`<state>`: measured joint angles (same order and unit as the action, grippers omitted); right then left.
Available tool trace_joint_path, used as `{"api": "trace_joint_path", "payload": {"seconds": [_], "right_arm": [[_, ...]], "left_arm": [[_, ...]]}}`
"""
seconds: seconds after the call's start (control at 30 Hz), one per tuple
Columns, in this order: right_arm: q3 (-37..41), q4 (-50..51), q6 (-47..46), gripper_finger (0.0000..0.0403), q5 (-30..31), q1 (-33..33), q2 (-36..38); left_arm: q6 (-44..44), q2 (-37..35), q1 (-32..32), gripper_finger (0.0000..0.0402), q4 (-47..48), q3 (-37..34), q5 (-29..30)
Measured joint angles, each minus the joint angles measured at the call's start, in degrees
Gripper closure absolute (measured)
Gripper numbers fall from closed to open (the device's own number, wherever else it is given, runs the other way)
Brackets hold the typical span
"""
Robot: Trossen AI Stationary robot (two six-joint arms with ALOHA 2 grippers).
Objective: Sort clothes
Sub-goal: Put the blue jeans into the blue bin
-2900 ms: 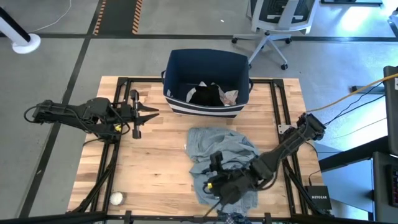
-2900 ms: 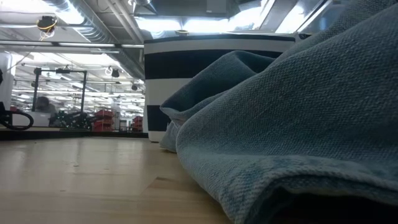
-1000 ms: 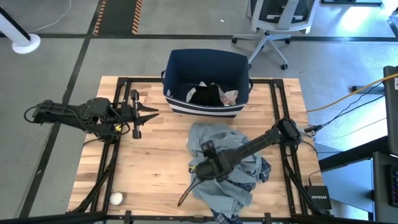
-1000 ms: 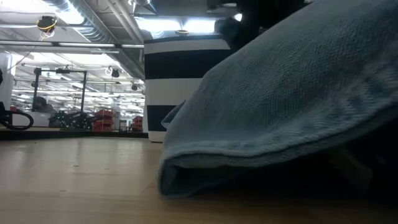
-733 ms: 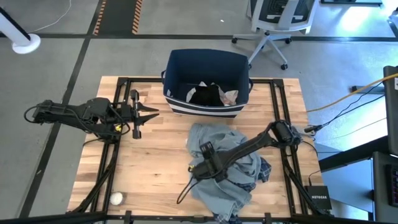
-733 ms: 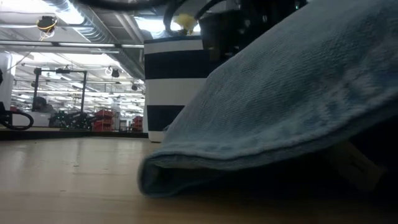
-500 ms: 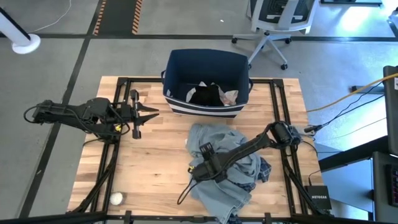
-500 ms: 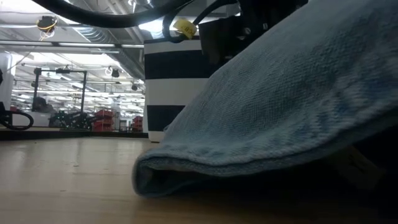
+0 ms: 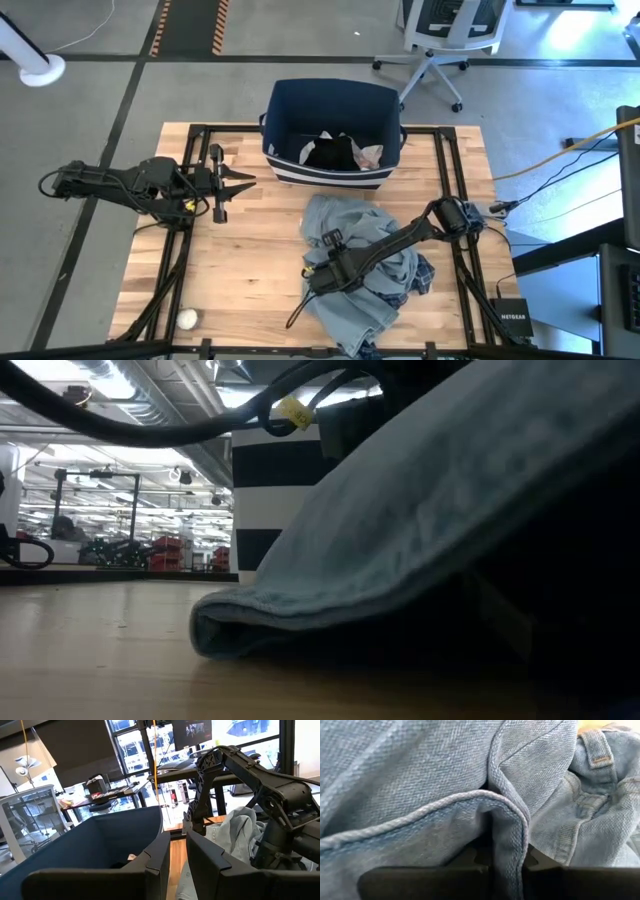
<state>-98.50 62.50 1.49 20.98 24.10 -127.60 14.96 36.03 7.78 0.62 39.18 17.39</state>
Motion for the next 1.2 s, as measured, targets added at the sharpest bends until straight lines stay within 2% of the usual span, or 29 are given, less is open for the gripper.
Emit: {"api": "trace_joint_path", "payload": {"seconds": [0.27, 0.83, 1.2], "right_arm": [[-1.4, 4.7, -5.9, 0.037, 5.1, 4.1, 1.4], [-20.4, 27.3, -13.2, 0.0371, 18.8, 9.2, 2.1], [-22.9, 27.6, -13.1, 0.0371, 21.6, 9.3, 4.8]], "left_arm": [[0.2, 0.0, 0.0, 0.0343, 0.0, 0.0, 0.0], [0.0, 0.0, 0.0, 0.0343, 0.0, 0.0, 0.0], [0.2, 0.0, 0.0, 0.0343, 0.2, 0.0, 0.0]]}}
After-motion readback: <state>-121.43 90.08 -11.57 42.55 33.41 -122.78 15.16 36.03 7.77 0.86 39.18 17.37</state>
